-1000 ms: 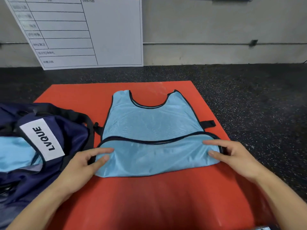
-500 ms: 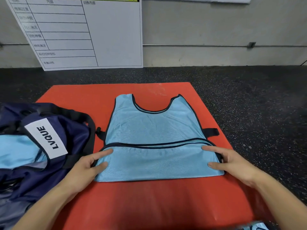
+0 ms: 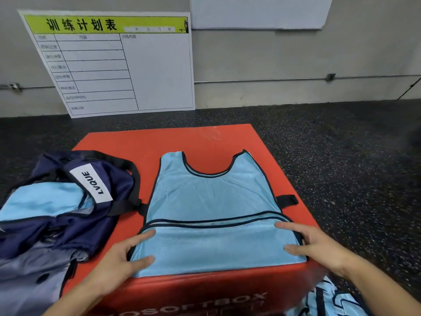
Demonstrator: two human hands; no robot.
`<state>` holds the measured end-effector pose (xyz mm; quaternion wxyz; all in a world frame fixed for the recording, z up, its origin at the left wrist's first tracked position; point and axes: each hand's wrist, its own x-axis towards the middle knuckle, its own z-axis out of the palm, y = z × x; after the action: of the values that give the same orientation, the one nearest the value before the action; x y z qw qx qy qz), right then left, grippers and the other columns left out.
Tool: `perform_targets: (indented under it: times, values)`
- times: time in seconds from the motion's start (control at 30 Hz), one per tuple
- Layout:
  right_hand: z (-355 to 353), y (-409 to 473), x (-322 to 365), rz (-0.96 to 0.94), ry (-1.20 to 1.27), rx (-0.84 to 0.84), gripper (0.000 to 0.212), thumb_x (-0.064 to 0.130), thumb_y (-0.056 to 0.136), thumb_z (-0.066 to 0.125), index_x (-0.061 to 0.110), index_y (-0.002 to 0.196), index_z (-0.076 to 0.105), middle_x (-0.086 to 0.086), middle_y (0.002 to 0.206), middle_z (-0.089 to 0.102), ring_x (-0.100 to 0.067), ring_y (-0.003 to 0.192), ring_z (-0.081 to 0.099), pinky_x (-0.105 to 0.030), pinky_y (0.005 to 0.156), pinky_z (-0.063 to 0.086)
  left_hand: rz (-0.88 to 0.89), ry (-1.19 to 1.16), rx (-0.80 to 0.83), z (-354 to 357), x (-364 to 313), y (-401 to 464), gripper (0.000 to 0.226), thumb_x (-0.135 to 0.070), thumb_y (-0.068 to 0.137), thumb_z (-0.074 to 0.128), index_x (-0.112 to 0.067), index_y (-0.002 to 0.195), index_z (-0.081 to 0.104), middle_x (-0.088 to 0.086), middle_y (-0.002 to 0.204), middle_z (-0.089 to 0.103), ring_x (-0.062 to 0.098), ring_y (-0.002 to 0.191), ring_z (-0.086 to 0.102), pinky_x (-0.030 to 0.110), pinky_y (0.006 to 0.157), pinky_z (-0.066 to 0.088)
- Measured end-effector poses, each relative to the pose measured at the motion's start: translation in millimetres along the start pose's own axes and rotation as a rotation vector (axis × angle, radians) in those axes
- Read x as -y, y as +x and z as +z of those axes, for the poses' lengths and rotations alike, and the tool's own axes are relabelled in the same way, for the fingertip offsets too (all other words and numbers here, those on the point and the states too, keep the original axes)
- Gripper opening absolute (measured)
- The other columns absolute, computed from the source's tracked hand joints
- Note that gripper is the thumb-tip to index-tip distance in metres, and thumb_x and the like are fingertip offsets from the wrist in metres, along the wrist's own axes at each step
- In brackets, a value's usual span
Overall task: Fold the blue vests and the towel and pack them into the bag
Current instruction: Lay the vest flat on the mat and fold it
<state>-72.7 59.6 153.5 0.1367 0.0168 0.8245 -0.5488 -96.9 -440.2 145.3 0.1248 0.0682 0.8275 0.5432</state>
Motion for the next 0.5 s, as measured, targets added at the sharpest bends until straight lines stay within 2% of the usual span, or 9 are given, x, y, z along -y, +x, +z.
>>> perform_targets:
  times: [0.1, 0.2, 0.27, 0.3, 0.37, 0.43, 0.5]
  values:
    - [4, -20, -7, 0.001, -0.057, -0.006, 0.057, 0.010, 0.084, 0.082, 0.037, 0.132, 0.064, 0.039, 0.128, 0.059, 0.024, 0.124, 0.043, 0.002, 0.095, 0.035, 0.004, 0.040, 0.016, 2, -1, -13, 0.070, -0.043, 0.065, 0.094, -0.033, 0.129, 0.068, -0.028, 0.129, 0.064, -0.005, 0.129, 0.053, 0.009, 0.109, 0.033]
    - [7, -33, -8, 0.008, -0.118, 0.012, 0.058, 0.011, 0.086, 0.081, 0.039, 0.133, 0.063, 0.033, 0.134, 0.056, 0.024, 0.122, 0.046, -0.001, 0.095, 0.037, 0.009, 0.061, 0.043, 0, -1, -19, 0.082, -0.059, 0.055, 0.091, -0.033, 0.130, 0.067, -0.030, 0.130, 0.062, -0.009, 0.128, 0.052, 0.013, 0.111, 0.033]
    - [6, -38, -4, 0.024, -0.132, 0.031, 0.058, 0.012, 0.085, 0.082, 0.041, 0.132, 0.063, 0.031, 0.137, 0.057, 0.021, 0.127, 0.044, -0.007, 0.105, 0.033, -0.008, 0.054, 0.063, -1, -4, -22, 0.087, -0.061, 0.051, 0.091, -0.031, 0.129, 0.068, -0.029, 0.129, 0.063, -0.009, 0.127, 0.052, 0.009, 0.107, 0.034]
    - [4, -38, -2, 0.024, -0.141, 0.038, 0.058, 0.012, 0.084, 0.082, 0.041, 0.131, 0.064, 0.031, 0.137, 0.057, 0.018, 0.130, 0.044, -0.009, 0.108, 0.030, -0.014, 0.053, 0.062, -2, -5, -21, 0.084, -0.058, 0.052, 0.091, -0.030, 0.129, 0.068, -0.028, 0.129, 0.064, -0.008, 0.127, 0.053, 0.009, 0.107, 0.034]
    - [1, -34, 6, -0.001, -0.162, 0.022, 0.060, 0.010, 0.083, 0.083, 0.039, 0.132, 0.064, 0.030, 0.137, 0.059, 0.016, 0.131, 0.044, -0.009, 0.111, 0.029, -0.006, 0.063, 0.037, -3, -10, -17, 0.077, -0.052, 0.059, 0.090, -0.030, 0.129, 0.068, -0.026, 0.131, 0.064, -0.006, 0.129, 0.052, 0.017, 0.113, 0.034]
    - [-1, -24, 18, -0.039, -0.129, -0.028, 0.060, 0.006, 0.083, 0.083, 0.035, 0.133, 0.065, 0.028, 0.135, 0.061, 0.012, 0.131, 0.048, -0.018, 0.117, 0.031, 0.006, 0.074, -0.017, -7, -15, -6, 0.062, -0.039, 0.073, 0.089, -0.030, 0.130, 0.068, -0.024, 0.131, 0.064, -0.005, 0.129, 0.053, 0.024, 0.115, 0.036]
    - [-5, -10, 31, -0.077, -0.088, -0.074, 0.059, 0.003, 0.082, 0.083, 0.032, 0.132, 0.067, 0.026, 0.134, 0.063, 0.006, 0.131, 0.051, -0.028, 0.119, 0.033, 0.016, 0.083, -0.064, -11, -21, 13, 0.048, -0.021, 0.085, 0.082, -0.031, 0.130, 0.067, -0.022, 0.127, 0.067, -0.005, 0.124, 0.057, 0.015, 0.106, 0.042]
